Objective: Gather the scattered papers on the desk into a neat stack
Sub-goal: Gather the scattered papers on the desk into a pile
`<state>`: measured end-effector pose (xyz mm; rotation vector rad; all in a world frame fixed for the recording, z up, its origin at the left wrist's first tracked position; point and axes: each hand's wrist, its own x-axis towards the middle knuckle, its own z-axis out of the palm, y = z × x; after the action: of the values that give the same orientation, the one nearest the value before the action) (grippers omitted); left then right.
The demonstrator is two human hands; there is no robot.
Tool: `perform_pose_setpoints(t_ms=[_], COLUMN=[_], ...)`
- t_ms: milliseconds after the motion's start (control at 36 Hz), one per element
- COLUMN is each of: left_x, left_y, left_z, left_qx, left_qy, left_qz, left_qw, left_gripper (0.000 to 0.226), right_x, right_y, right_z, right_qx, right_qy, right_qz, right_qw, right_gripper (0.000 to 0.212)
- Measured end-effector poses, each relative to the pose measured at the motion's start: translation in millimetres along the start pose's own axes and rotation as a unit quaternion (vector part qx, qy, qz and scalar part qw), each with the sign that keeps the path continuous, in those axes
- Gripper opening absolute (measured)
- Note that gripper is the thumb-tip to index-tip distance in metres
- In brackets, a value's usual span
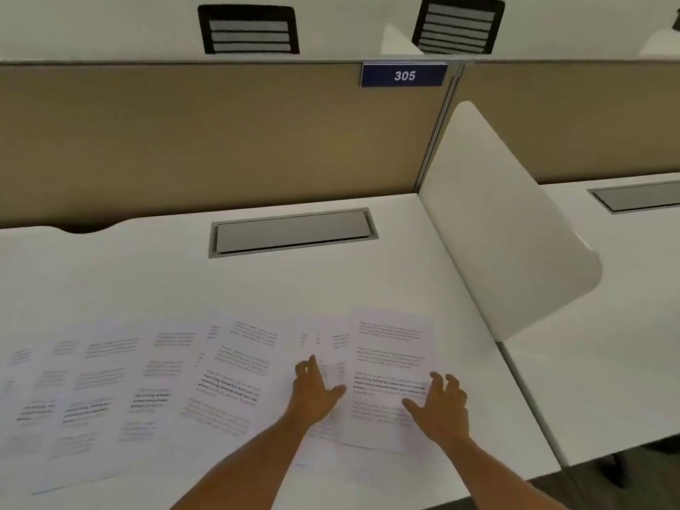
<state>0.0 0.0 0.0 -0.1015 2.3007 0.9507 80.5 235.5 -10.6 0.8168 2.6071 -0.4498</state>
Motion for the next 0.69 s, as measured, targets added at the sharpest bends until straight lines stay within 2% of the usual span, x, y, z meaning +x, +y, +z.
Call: perform_pose_setpoints(t_ms=[83, 194, 417, 500, 694], left_x=[-0.1, 0.1, 11.5, 16.9, 23.4], left_y=[5.7, 12.7, 29.1, 34.1, 35.2], left_z=[10.8, 24.5, 32.8, 35.2, 36.7], left_qx=[-0.035, -0.021, 0.022, 0.001, -0.026], left_qy=[0.01, 0.035, 0.082, 0.085, 0.091], left_qz=[-0.035, -0.056, -0.111, -0.123, -0.14], left_qw=[0.999, 0.998, 0.99, 0.989, 0.986], left_gripper=[0.105, 0.102, 0.083, 0.078, 0.081], right_x=[9.1, 22.3, 33.6, 36.0, 35.5], right_y=[0.0, 1.1, 2.7, -0.8, -8.9], right_z=[2.6, 10.8, 21.2, 22.8, 22.7], right_qx=[0.033, 0.052, 0.017, 0.003, 0.01], right_qy=[0.011, 0.004, -0.011, -0.022, -0.035], right_qz=[0.047, 0.076, 0.028, 0.003, -0.019], right_qw=[0.998, 0.996, 0.999, 1.0, 0.999], right_gripper=[0.104, 0.116, 0.123, 0.124, 0.121])
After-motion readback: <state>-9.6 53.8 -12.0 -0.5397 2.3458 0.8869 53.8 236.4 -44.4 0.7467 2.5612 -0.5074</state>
